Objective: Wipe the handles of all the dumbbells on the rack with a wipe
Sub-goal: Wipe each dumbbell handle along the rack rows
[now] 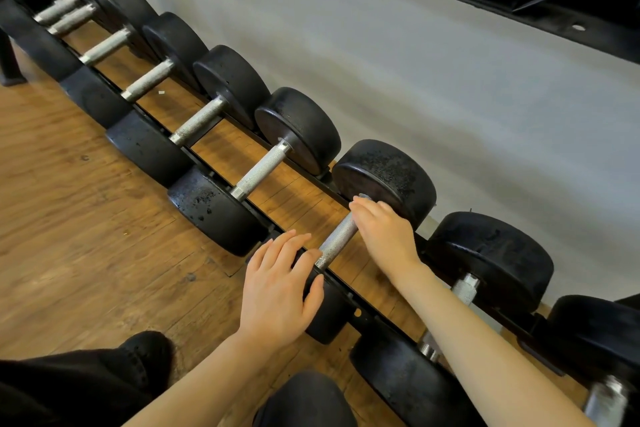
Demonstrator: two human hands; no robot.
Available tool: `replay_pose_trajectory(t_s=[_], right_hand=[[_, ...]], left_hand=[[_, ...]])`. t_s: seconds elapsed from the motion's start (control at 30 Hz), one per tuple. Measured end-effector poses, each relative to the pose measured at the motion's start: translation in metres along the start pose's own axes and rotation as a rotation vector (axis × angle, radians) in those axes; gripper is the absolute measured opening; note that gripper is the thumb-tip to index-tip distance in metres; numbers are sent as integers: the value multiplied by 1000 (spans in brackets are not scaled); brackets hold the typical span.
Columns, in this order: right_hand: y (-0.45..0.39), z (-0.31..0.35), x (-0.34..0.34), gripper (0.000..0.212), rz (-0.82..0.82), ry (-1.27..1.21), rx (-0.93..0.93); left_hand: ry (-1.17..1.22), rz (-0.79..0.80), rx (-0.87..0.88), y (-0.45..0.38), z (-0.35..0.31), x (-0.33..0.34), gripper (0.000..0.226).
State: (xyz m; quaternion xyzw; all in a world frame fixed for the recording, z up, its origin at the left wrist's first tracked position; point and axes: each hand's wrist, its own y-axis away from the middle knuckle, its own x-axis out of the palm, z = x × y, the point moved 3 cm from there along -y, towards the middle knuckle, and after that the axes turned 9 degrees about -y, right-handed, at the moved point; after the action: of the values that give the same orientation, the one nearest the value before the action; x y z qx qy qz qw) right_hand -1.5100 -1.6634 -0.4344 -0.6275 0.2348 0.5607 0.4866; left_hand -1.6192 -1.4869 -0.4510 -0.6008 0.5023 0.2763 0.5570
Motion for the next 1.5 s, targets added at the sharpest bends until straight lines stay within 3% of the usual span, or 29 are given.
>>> replay_pose_trajectory(t_s=[0.13,0.37,0.63,0.73,0.8,0.93,1.07,1.17,1.33,1.5], right_hand=[[-8,13,2,43,-45,-13,161],[8,4,12,29,-34,-219,-40],[5,5,12,24,-105,-272,29],[-4,1,9,28,-104,-251,170],[-7,3,10,29,-84,-258,195],[6,16,16,28,31,-430,37],[3,8,12,29,24,-590,151],[1,12,10,28,-28,-538,176],[5,20,14,29,139,-480,70],[9,15,12,29,117,-559,84]], left_hand=[[10,2,7,0,0,-1,36],[8,-7,-2,0,-1,-1,35],[14,-19,-1,0,0,-1,34],[20,-23,1,0,0,0,33],[22,-24,1,0,0,0,33],[28,-24,-3,0,0,0,34],[27,-19,-8,0,0,0,34],[36,-20,-3,0,0,0,34],[33,-19,-4,0,1,1,34],[21,-22,-2,1,0,0,34]])
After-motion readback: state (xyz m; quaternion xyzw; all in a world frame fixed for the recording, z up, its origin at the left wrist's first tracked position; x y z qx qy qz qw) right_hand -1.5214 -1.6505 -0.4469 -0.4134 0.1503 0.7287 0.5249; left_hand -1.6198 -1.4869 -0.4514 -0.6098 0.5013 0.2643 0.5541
